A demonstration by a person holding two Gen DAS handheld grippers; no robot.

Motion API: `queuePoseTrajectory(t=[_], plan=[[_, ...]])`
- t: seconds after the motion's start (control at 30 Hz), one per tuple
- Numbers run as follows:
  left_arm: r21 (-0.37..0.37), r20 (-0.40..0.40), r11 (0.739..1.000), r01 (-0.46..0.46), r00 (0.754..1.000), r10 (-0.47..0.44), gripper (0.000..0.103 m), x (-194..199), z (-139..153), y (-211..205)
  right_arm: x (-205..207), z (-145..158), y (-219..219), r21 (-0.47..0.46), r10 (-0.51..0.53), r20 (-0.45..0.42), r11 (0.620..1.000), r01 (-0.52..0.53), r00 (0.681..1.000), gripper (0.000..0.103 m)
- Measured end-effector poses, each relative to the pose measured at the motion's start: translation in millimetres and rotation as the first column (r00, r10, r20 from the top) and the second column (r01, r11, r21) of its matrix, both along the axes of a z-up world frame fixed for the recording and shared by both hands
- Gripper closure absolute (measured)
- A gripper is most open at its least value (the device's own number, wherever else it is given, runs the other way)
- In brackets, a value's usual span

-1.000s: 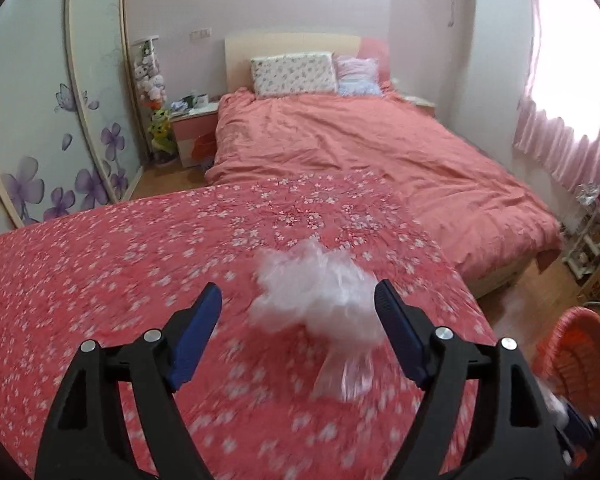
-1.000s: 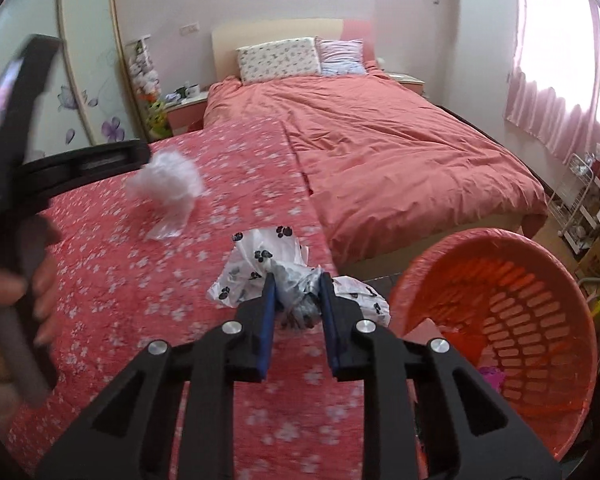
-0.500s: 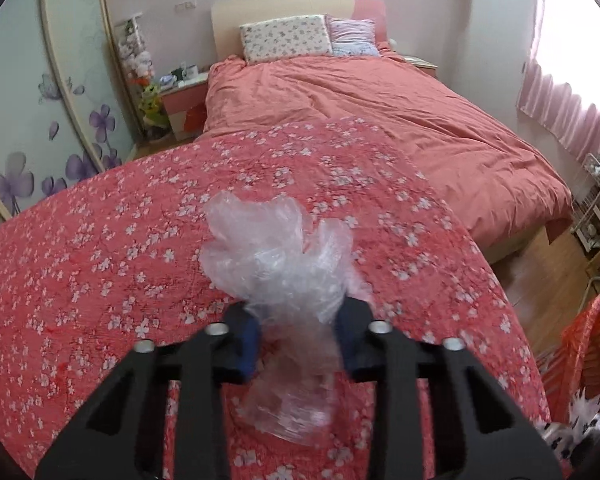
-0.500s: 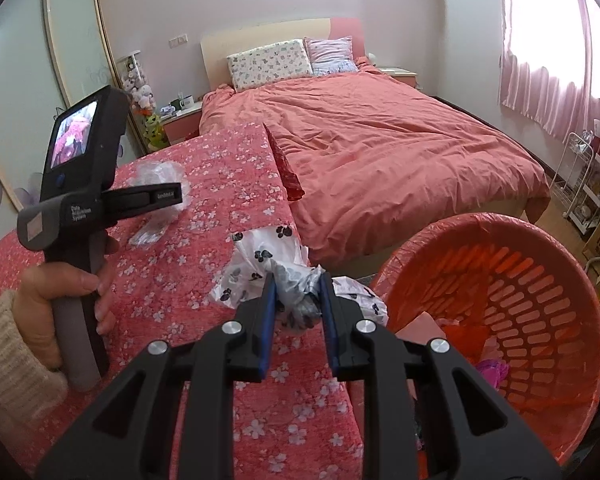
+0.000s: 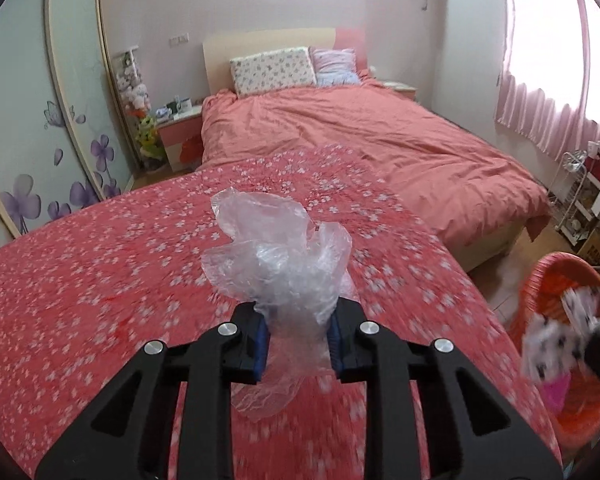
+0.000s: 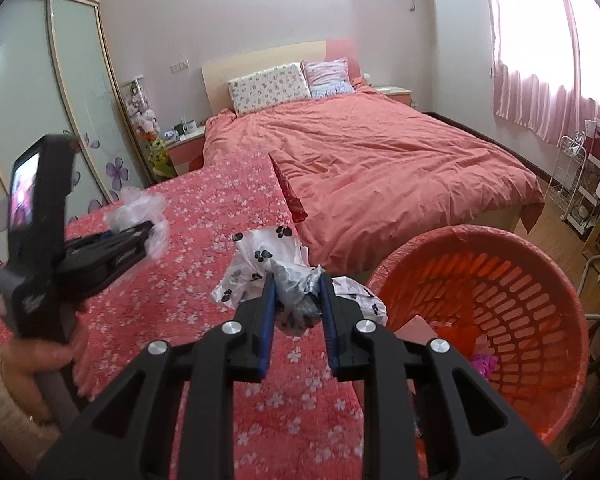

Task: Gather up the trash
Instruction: 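Carry the cloth and clear bag over the orange basket with both tools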

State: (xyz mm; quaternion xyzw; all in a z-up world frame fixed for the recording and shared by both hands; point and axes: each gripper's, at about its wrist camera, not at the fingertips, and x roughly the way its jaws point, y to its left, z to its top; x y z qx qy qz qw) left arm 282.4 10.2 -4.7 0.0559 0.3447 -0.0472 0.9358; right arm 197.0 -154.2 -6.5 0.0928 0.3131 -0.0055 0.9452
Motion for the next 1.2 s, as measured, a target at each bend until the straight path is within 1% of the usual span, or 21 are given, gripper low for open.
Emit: queuePoseTrajectory(t=[0.2, 0.3, 0.5, 0.63, 0.83, 1.2], plan=[[-0.053, 0.036, 0.997, 0.052, 0.998, -0.050, 0.079, -45, 20, -5, -32, 16, -6, 0.004, -0.028, 0.042, 1.000, 0.028, 0.999, 0.081], [-0.072, 0.050, 0.994, 0.078, 0.996, -0.074, 0.079, -63, 27, -9, -51, 25, -12, 0.002, -0.049, 0.068, 0.999, 0.049, 0.997, 0.081], [-0.108, 0.066, 0.985, 0.132, 0.990, -0.125, 0.079, -94, 34, -25, -80, 33, -27, 0.000, -0.093, 0.093, 0.996, 0.093, 0.991, 0.081], [-0.122, 0.069, 0.979, 0.165, 0.985, -0.158, 0.079, -105, 34, -37, -92, 33, -38, -0.002, -0.128, 0.097, 0.992, 0.128, 0.987, 0.081], [-0.141, 0.050, 0.967, 0.213, 0.977, -0.207, 0.079, -114, 28, -58, -107, 30, -56, -0.031, -0.199, 0.099, 0.979, 0.203, 0.975, 0.081], [-0.162, 0.031, 0.943, 0.290, 0.957, -0.289, 0.079, -125, 19, -95, -114, 17, -86, -0.019, -0.260, 0.077, 0.965, 0.262, 0.963, 0.081]])
